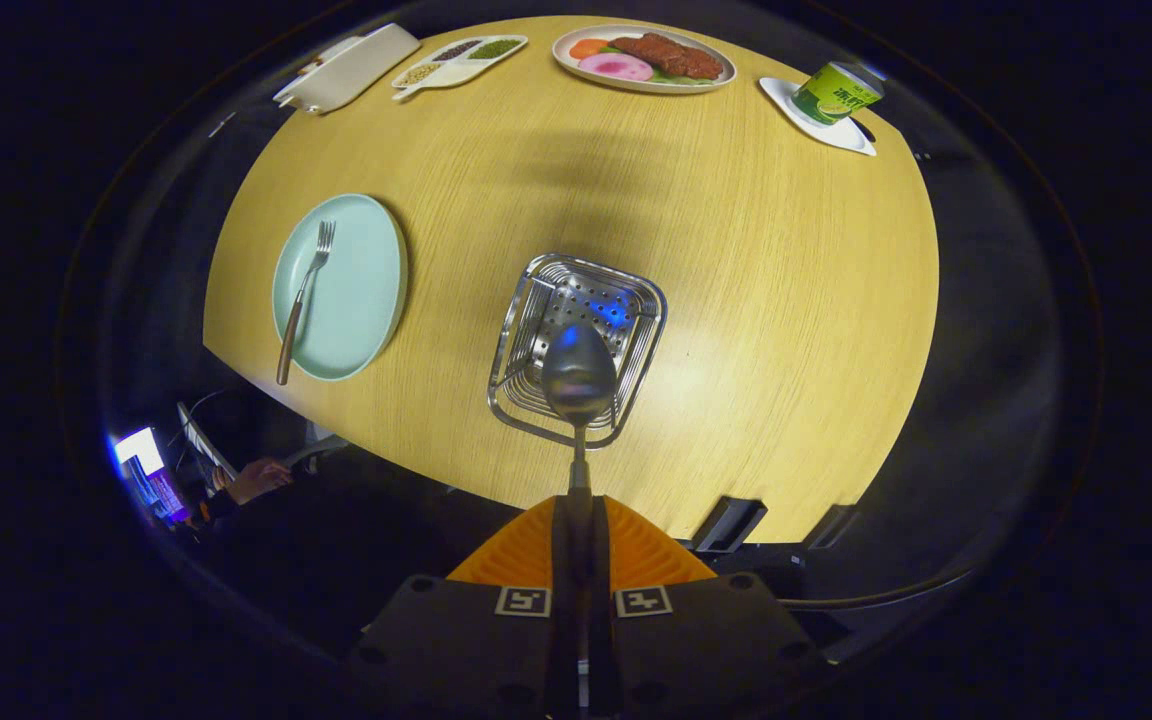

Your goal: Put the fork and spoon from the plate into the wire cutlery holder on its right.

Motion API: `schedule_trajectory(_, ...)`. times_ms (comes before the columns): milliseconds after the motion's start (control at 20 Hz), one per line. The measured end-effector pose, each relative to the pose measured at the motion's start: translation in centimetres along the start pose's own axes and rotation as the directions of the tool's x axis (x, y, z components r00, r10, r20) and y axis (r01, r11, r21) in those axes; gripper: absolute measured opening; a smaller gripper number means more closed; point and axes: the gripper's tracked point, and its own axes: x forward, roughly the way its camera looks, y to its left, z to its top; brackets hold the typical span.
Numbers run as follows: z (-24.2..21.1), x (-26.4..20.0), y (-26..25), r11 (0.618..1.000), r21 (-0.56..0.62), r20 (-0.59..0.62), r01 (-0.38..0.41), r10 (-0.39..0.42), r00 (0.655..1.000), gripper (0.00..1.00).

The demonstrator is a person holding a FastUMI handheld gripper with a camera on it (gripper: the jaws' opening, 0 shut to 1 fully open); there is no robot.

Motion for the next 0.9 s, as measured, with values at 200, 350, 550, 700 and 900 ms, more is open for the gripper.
schedule_trajectory(200, 1.9, 0.6, 0.5, 1.0, 0.008, 0.022, 0.016, -0.017, 1.0, 0.14)
schedule_trajectory(350, 2.1, 0.4, 0.3, 0.999, 0.004, 0.053, 0.04, -0.041, 0.998, 0.2)
schedule_trajectory(550, 3.4, -1.4, 0.2, 0.996, 0.031, 0.236, 0.088, -0.093, 0.967, 0.54)
schedule_trajectory(700, 5.2, -4.6, 1.3, 0.992, 0.049, 0.442, 0.119, -0.128, 0.888, 0.74)
schedule_trajectory(900, 6.7, -8.5, 8.5, 0.998, 0.063, 0.626, 0.006, -0.044, 0.778, 0.7)
